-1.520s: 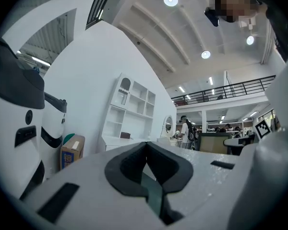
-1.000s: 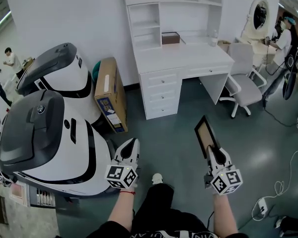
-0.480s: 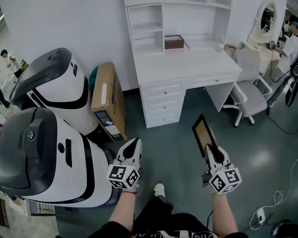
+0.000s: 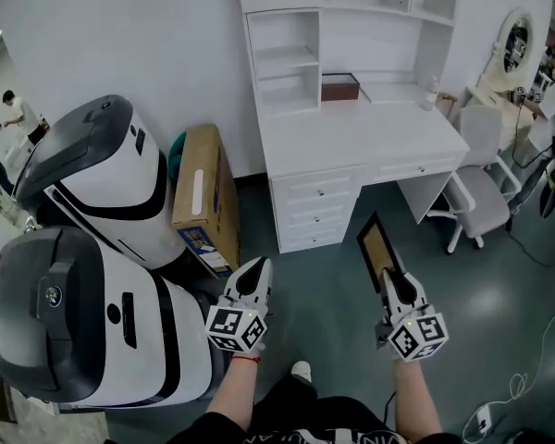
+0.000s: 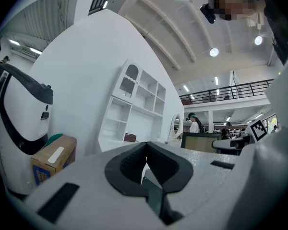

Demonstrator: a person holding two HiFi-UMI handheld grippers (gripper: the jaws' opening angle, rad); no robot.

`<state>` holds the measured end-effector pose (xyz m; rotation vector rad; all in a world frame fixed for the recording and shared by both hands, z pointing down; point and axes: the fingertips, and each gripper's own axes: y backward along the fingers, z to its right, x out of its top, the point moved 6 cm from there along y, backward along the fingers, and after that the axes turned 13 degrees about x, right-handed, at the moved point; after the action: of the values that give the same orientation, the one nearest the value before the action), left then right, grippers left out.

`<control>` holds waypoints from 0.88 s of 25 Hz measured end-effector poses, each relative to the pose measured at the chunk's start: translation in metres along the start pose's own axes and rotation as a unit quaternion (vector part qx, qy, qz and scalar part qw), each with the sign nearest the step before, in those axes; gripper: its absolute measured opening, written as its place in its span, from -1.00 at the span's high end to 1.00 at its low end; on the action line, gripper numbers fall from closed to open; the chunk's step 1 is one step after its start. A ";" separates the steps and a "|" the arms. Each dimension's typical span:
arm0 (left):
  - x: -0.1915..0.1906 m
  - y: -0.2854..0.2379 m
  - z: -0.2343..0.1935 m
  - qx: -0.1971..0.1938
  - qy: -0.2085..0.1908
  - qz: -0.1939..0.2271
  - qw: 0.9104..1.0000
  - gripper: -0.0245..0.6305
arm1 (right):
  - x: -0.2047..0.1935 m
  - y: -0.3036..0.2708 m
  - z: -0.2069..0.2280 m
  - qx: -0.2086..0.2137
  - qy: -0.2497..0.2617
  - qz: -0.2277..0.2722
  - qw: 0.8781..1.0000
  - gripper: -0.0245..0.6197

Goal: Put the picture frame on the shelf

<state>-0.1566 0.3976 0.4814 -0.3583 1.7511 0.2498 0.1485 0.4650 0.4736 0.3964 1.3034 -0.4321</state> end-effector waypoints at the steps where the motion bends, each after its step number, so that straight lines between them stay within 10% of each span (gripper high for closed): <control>1: 0.001 -0.009 -0.003 -0.001 0.001 0.001 1.000 0.90 | 0.000 -0.009 0.003 0.001 0.000 0.000 1.000 0.76; 22: 0.006 -0.122 -0.058 0.021 0.004 0.008 1.000 0.90 | 0.001 -0.144 0.070 0.035 0.002 0.003 0.999 0.76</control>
<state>-0.1650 0.2632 0.4912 -0.3160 1.7649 0.2230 0.1326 0.3060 0.4825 0.4601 1.2922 -0.4732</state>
